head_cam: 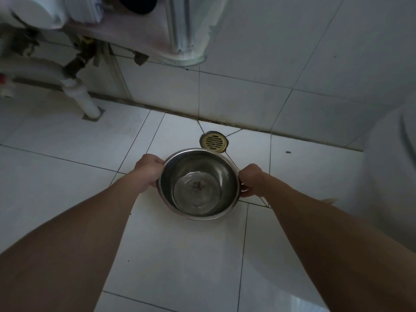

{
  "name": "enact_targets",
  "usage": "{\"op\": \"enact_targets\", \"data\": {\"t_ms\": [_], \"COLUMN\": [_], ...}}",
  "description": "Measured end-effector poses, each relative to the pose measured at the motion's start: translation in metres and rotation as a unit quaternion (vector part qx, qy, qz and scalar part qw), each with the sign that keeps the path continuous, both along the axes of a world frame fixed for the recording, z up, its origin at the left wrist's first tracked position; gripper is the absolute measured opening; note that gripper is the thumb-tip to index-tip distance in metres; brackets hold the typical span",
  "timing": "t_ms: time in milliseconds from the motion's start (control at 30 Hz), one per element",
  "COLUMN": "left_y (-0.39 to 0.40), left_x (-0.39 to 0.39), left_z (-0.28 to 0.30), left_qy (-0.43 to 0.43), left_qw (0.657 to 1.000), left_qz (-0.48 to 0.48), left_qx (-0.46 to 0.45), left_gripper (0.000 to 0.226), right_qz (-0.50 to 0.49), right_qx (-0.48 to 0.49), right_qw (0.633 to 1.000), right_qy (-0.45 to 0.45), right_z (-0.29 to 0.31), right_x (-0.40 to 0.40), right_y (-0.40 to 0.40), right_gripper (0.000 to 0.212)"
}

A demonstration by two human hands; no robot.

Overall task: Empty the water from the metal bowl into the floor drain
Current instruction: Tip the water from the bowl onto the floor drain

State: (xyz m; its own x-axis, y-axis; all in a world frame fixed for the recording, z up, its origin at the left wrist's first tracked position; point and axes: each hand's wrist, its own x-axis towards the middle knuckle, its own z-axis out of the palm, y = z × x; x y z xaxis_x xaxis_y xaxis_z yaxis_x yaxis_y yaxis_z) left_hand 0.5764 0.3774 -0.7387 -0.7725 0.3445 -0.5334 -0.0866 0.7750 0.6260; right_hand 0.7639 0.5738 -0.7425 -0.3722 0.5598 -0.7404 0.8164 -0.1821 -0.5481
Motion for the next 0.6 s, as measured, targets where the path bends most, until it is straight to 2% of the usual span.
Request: {"op": "enact_targets", "data": {"t_ms": [300,600], "left_y": [-0.001,0.006], "left_x": [-0.003,-0.008], "left_z": [-0.013,-0.011], "left_qy": [0.000,0.015], "left_qw": [1.000,0.999], "left_qz": [0.018,0.030], "left_qx": [-0.004,0.000], "left_gripper": [0.015,0.018], "right_qz": [-0.012,-0.023], "right_qx": [0.016,0.010], "right_qw": [1.000,1.000], "right_qy": [-0.005,-0.001], "right_z": [-0.006,-0.005], "right_x": [-0.008,-0.012], "right_y": [0.001,0.002], "right_gripper": [0.012,0.009]}}
